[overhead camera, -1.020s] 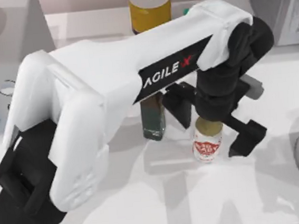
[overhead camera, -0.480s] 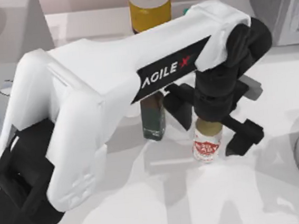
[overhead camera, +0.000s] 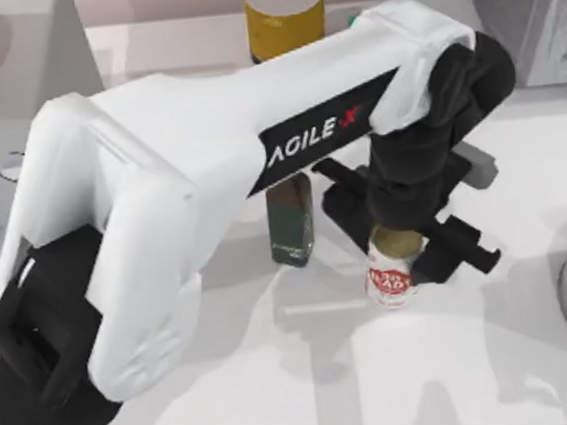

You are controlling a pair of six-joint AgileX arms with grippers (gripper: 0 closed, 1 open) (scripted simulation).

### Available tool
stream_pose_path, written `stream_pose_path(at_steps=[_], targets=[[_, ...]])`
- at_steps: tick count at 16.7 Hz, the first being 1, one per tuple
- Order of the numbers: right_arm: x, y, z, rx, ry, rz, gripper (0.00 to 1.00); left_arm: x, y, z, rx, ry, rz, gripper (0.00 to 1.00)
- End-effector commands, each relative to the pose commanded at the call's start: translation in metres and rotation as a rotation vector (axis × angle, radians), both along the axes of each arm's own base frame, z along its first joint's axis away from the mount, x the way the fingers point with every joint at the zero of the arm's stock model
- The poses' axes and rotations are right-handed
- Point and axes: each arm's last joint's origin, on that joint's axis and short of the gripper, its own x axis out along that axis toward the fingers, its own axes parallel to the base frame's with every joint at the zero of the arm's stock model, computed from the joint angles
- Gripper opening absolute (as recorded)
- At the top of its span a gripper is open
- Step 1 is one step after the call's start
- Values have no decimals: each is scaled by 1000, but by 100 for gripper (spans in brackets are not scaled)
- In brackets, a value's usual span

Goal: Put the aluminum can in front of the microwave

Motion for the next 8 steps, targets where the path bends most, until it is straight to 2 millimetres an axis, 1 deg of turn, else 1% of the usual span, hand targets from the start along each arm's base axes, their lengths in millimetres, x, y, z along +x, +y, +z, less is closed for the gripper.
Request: stream_pose_path(at_steps=[2, 3, 8], targets=[[0, 0, 0, 0, 0, 0, 100, 0, 0, 0, 0, 0, 0, 2], [0, 0, 0, 0, 0, 0, 100, 0, 0, 0, 0, 0, 0, 0], [0, 0, 0, 0, 0, 0, 100, 0, 0, 0, 0, 0, 0, 0]])
